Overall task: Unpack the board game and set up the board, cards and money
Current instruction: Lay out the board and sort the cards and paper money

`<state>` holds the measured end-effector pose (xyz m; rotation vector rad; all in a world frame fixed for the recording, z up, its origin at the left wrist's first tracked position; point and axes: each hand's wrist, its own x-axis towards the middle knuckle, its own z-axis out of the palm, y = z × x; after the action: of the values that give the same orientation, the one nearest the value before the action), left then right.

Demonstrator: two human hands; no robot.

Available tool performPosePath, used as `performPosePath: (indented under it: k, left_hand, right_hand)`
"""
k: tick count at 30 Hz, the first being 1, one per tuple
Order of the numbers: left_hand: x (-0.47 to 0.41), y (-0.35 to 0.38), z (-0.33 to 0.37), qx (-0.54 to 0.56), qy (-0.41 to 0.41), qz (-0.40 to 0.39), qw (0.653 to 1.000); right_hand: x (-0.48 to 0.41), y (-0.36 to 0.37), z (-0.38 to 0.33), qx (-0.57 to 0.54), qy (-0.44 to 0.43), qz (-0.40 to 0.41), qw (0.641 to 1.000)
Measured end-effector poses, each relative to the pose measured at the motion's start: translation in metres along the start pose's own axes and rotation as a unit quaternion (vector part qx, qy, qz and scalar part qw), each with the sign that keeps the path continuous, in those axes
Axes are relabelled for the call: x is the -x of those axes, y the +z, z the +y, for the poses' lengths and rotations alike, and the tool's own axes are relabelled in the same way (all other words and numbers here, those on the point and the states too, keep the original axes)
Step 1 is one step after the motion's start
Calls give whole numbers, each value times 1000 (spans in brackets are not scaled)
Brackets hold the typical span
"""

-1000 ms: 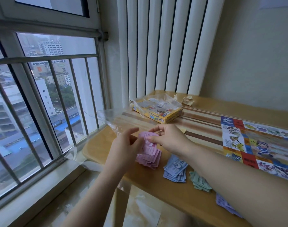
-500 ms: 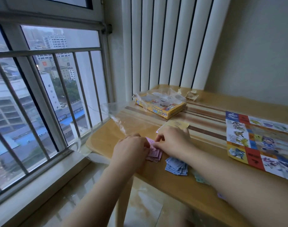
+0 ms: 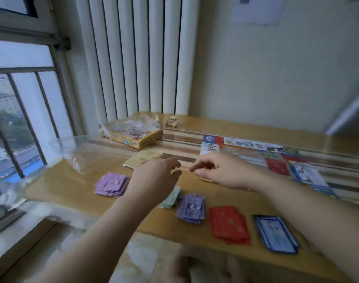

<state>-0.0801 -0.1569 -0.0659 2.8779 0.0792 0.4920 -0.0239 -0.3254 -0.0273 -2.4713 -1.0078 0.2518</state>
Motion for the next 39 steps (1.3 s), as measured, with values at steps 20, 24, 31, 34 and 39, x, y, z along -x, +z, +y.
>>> performPosePath:
  k: [20,24,31,34,39]
  left_hand:
    - [-12,21,129,-160,181,-407,881]
    - [-18,21,134,-192,166,-424,869]
    - [-27,19,139,-214,138,-459,851]
    - [-27,19,140,-221,142,-460,848]
    - [-25,22,135,-208,156,-452,853]
  right_hand:
    - [116,-13,75,169,178,-151,958]
    - [111,-13,74,177,187,-167,952]
    - [111,-11,74,168,193,-156,954]
    - [110,-12,73,174,194,-162,952]
    - [109,-11,73,177,194,-165,951]
